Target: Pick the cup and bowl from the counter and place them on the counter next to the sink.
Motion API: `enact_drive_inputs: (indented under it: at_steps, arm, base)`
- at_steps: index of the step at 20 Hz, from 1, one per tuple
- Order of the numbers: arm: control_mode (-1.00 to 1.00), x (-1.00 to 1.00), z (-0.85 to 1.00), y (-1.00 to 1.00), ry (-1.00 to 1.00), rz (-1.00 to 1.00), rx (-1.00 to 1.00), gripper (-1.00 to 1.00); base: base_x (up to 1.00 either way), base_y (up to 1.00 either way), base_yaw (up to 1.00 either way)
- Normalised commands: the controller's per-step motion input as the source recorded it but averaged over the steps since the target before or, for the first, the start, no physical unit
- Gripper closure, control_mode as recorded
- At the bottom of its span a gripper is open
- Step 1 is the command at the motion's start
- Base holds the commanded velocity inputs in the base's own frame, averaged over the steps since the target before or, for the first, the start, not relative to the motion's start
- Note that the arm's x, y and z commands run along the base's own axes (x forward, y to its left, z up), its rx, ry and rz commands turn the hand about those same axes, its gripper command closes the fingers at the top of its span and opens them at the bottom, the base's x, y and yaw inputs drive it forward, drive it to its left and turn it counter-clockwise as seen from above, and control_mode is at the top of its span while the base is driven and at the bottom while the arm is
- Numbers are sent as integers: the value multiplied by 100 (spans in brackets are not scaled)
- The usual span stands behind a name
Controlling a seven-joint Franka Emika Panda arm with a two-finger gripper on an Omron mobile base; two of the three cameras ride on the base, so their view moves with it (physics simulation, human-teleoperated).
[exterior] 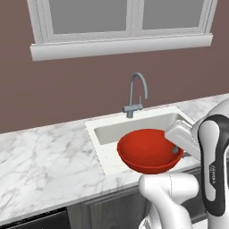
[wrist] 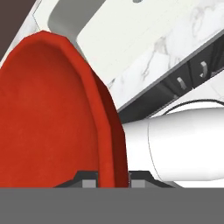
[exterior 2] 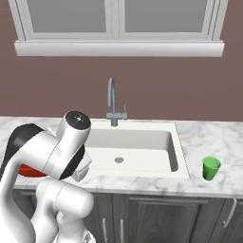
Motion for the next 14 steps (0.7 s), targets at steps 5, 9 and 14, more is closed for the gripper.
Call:
enact_drive_inputs:
  at_steps: [5,9,14]
  arm:
    - [100,0,0,0,0,0,0,100]
    - [100,0,0,0,0,0,0,100]
    - [100,0,0,0,0,0,0,100]
  base:
    - [37,68,1]
    - [28,84,0]
    - [27,54,-3]
